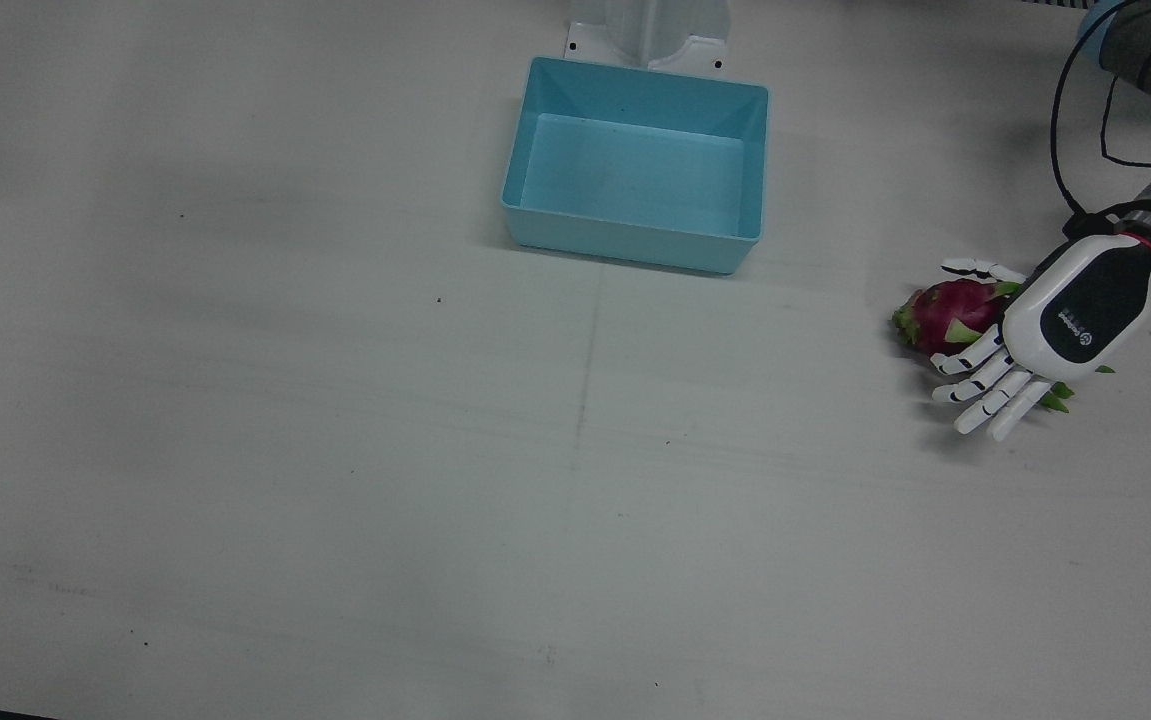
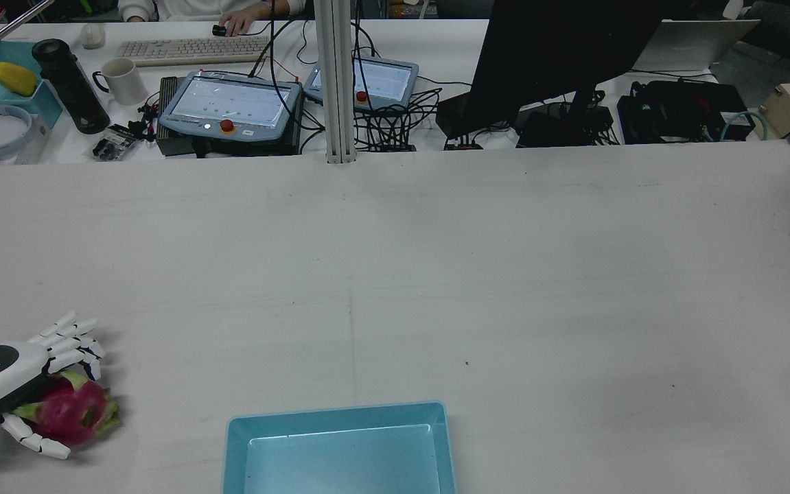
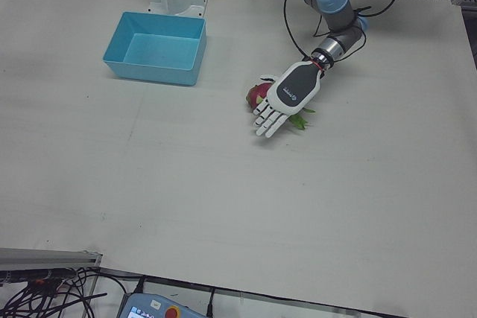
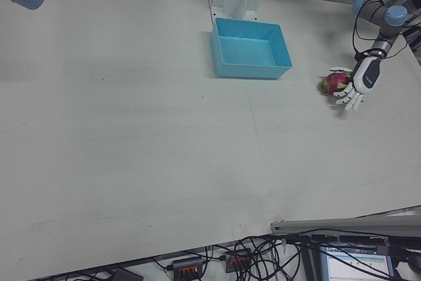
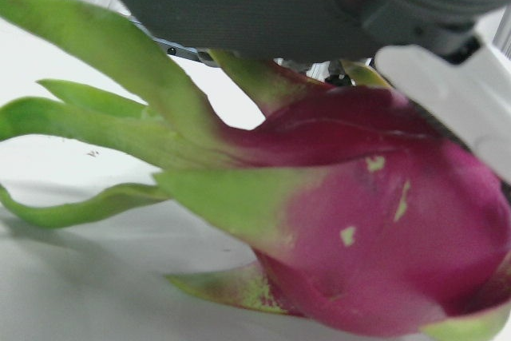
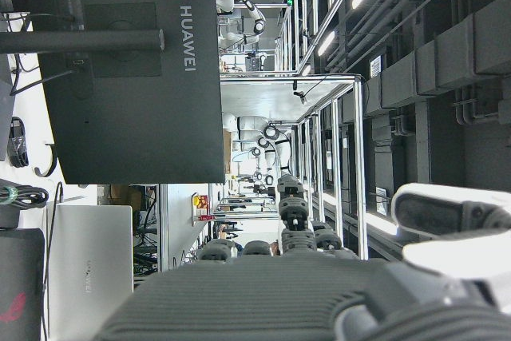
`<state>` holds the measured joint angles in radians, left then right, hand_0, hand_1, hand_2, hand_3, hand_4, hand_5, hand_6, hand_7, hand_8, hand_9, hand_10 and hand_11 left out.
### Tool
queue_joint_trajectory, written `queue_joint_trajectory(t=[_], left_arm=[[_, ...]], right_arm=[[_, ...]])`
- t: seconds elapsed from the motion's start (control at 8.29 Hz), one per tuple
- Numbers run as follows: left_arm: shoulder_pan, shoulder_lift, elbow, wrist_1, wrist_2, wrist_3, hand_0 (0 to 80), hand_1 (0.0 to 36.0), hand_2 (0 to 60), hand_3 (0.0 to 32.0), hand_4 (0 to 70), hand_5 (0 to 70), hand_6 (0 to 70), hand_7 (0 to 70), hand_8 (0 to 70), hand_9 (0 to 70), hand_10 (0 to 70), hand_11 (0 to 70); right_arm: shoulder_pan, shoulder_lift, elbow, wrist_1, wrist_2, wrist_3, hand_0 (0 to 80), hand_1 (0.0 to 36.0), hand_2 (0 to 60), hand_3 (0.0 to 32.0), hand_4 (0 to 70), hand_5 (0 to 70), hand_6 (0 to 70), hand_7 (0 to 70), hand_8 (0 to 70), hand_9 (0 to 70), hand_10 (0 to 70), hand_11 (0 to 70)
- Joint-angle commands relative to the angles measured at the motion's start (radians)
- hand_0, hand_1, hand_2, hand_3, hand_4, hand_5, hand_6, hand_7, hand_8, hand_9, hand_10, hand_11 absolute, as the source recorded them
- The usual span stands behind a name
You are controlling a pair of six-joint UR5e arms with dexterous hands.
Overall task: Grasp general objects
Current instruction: 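Close the left hand fingers around the dragon fruit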
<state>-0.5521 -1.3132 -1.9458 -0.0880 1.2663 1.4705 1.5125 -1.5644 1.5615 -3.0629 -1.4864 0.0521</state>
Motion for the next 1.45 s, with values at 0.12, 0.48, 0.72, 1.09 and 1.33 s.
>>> queue_joint_trajectory(t=[0.12,0.48,0.72,1.09,1.33], left_arm=[[0.000,0.002,-0.001,0.007,-0.002,0.078,45.4,36.0,60.0,0.0,9.6,70.0,16.8,47.7,6.3,14.5,6.6,12.2],[0.000,0.002,-0.001,-0.009,-0.002,0.085,38.1,36.0,60.0,0.0,11.1,70.0,22.0,58.3,15.6,29.2,23.0,35.6],[0.001,0.002,0.001,-0.041,0.002,0.085,44.0,31.0,60.0,0.0,11.2,70.0,24.4,62.3,16.6,30.8,49.5,70.0],[0.000,0.005,0.004,-0.076,0.002,0.074,50.4,29.8,60.0,0.0,10.7,70.0,39.1,70.0,29.1,46.9,56.9,70.0],[0.000,0.005,0.002,-0.093,-0.001,0.070,55.0,34.7,60.0,0.0,11.5,70.0,45.0,70.0,33.8,51.5,58.8,70.0]], right_arm=[[0.000,0.000,0.000,0.000,0.000,0.000,0.0,0.0,0.0,0.0,0.0,0.0,0.0,0.0,0.0,0.0,0.0,0.0],[0.000,0.000,0.000,0.000,0.000,0.000,0.0,0.0,0.0,0.0,0.0,0.0,0.0,0.0,0.0,0.0,0.0,0.0],[0.000,0.000,0.000,0.000,0.000,0.000,0.0,0.0,0.0,0.0,0.0,0.0,0.0,0.0,0.0,0.0,0.0,0.0],[0.000,0.000,-0.001,0.000,0.000,0.000,0.0,0.0,0.0,0.0,0.0,0.0,0.0,0.0,0.0,0.0,0.0,0.0],[0.000,0.000,-0.001,0.000,0.000,0.000,0.0,0.0,0.0,0.0,0.0,0.0,0.0,0.0,0.0,0.0,0.0,0.0]])
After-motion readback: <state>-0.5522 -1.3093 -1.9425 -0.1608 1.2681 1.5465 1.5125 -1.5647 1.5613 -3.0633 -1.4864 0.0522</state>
